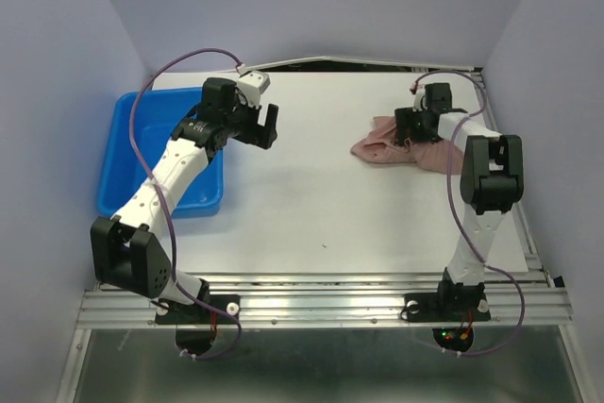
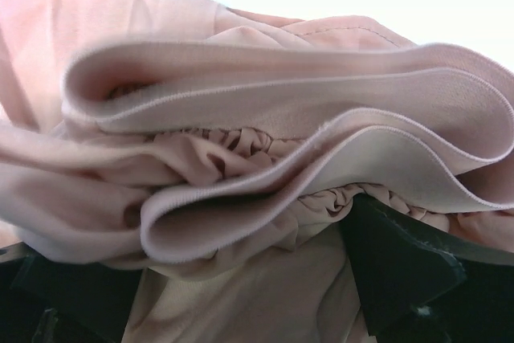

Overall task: Fold and stack the skirts
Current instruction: Neatly place the folded skirt to the corner

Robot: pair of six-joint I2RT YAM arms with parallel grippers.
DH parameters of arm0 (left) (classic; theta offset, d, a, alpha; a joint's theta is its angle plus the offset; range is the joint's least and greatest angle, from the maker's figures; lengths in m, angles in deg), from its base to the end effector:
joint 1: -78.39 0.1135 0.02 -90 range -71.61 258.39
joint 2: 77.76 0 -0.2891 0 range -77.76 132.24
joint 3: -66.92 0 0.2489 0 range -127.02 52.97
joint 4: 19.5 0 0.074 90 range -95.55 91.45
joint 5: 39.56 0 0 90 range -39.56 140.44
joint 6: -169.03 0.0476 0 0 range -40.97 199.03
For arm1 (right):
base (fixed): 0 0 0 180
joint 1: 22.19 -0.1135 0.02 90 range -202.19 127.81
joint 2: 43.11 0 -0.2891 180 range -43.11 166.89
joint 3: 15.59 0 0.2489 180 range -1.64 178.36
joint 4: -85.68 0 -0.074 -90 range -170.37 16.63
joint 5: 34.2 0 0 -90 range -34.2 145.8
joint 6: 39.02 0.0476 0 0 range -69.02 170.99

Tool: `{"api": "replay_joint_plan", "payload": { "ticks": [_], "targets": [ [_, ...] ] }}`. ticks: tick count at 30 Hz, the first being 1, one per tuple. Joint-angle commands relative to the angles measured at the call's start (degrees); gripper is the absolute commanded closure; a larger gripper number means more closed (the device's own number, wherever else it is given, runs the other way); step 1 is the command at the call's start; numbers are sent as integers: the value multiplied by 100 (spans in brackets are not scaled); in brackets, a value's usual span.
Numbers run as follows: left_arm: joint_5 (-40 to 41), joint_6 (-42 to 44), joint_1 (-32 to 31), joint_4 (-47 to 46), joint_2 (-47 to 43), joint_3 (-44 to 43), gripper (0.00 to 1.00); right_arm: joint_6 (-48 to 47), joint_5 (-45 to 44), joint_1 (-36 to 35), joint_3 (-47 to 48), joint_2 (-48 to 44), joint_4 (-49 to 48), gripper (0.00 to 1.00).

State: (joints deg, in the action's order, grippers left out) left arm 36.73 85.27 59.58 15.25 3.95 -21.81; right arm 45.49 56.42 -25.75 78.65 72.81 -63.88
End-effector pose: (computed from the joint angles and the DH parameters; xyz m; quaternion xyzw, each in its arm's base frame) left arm 0.3104 -0.1177 0.3740 0.2445 0.8162 -0.1577 0.4991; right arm 0.4514 0.0286 0.1856 -0.0764 0.9428 -0.0003 0.3246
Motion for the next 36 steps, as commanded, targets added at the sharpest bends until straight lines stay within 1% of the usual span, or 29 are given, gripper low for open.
{"api": "replay_joint_plan", "payload": {
  "ticks": [1, 2, 4, 7, 8, 9, 13, 17, 22, 28, 33, 36],
  "targets": [
    [-421, 264, 53, 143, 108, -168, 2, -1330, 342, 697, 950, 992, 1250, 0],
    [-456, 290, 61, 170, 169, -194, 2, -1436, 359, 820, 1501, 1351, 1330, 0],
    [-500, 316, 96, 205, 213, -221, 2, -1673, 456, 1128, 2084, 1739, 1602, 0],
    [-597, 352, 158, 197, 257, -151, 2, -1963, 553, 1348, 2997, 2346, 1752, 0],
    [-623, 360, 193, 188, 257, -124, 2, -1990, 562, 1348, 3184, 2469, 1770, 0],
    [-641, 360, 211, 188, 292, -89, 2, -1990, 553, 1401, 3577, 2714, 1839, 0],
    [-685, 352, 272, 240, 372, -80, 2, -1894, 430, 1401, 4352, 3225, 1972, 0],
    [-782, 430, 343, 267, 407, -150, 2, -1841, 299, 1401, 4722, 3437, 1989, 0],
    [-843, 501, 378, 285, 433, -308, 2, -1780, 280, 1401, 4610, 3087, 1735, 0],
    [-905, 457, 404, 311, 416, -493, 2, -1692, 377, 1401, 4636, 2112, 1296, 0],
    [-835, 396, 413, 127, 161, -371, 2, -1586, 710, 1401, 4671, 1417, 988, 0],
    [-668, 282, 413, -93, 20, -283, 2, -1429, 1096, 1401, 4934, 1188, 1110, 0]
  ]
}}
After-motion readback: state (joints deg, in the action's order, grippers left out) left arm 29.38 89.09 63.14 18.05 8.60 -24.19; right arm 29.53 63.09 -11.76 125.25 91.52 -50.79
